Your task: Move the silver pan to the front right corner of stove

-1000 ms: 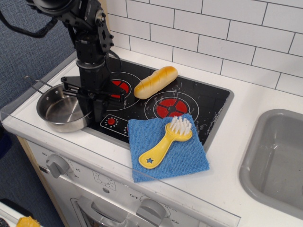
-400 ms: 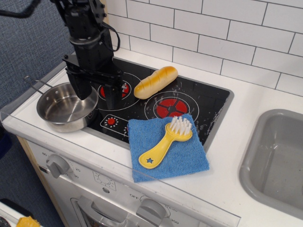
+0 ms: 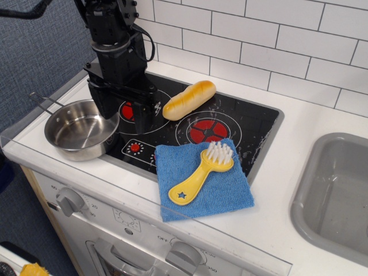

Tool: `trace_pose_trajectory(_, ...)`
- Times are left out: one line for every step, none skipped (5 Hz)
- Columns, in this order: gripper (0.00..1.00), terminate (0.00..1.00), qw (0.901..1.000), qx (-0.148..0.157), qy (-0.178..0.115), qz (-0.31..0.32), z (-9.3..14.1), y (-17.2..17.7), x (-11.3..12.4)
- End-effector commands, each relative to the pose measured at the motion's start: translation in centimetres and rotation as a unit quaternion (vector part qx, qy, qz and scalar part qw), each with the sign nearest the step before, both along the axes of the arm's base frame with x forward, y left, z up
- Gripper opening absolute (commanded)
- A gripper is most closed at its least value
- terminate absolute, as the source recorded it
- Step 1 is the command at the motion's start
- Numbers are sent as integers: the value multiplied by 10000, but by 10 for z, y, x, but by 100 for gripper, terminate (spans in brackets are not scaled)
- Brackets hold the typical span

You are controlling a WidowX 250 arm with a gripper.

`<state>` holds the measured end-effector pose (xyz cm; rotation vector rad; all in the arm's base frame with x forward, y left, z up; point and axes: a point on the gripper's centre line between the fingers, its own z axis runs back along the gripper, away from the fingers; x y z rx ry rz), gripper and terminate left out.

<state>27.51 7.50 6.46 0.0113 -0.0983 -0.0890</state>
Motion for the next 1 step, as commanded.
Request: trace_pose_trajectory(100, 100, 9997, 74, -226, -11, 18, 1, -6)
